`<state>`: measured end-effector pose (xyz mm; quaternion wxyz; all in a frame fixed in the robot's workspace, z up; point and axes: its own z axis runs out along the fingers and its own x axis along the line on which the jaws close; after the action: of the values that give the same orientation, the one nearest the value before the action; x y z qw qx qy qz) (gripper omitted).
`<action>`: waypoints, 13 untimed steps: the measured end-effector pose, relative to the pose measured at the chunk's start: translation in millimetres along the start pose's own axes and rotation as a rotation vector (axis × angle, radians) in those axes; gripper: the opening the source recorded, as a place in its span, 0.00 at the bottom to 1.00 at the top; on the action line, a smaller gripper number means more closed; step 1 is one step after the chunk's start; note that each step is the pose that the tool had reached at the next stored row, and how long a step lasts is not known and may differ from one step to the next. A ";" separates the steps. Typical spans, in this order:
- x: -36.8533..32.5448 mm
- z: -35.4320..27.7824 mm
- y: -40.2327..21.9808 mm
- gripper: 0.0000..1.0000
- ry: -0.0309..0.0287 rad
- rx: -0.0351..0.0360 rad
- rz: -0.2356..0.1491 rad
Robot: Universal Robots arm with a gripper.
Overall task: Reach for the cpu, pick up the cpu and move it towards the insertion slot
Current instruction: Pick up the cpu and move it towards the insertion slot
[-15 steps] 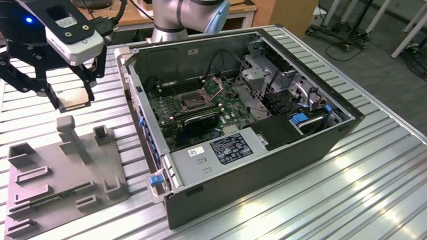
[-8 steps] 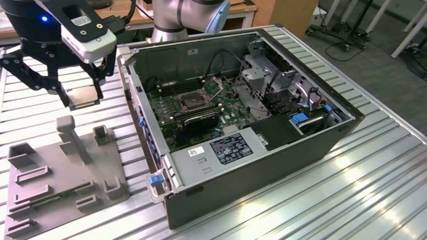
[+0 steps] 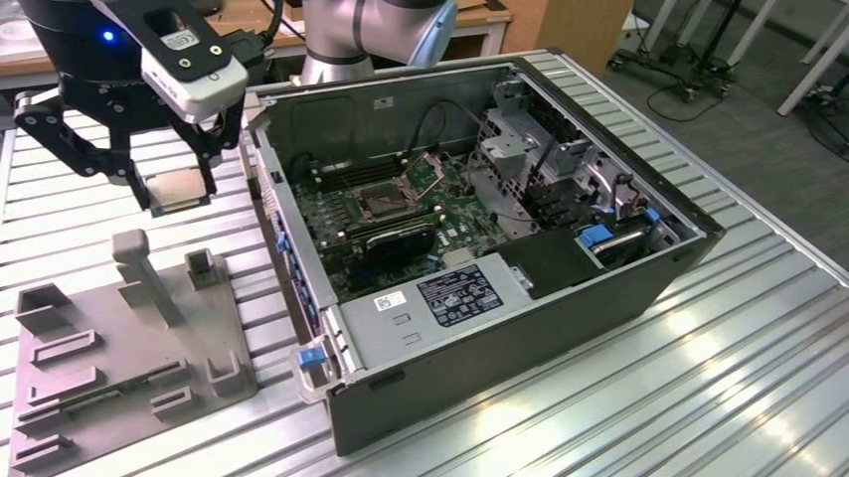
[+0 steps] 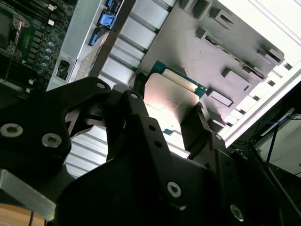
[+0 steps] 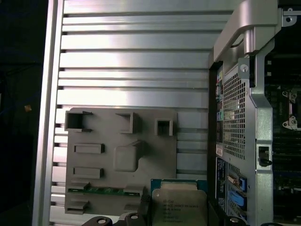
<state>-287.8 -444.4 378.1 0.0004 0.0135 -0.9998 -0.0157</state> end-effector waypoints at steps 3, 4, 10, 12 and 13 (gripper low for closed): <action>-0.3 0.0 0.0 0.54 0.0000 0.0000 0.000; -0.4 0.0 0.0 0.54 0.0001 0.0000 0.000; -1.1 0.0 0.0 0.54 0.0000 0.0000 0.000; -2.2 0.0 -0.1 0.54 0.0001 0.0000 0.000; -3.1 0.0 -0.1 0.54 0.0001 0.0000 0.000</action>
<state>-284.8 -444.4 378.1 0.0005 0.0135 -0.9998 -0.0157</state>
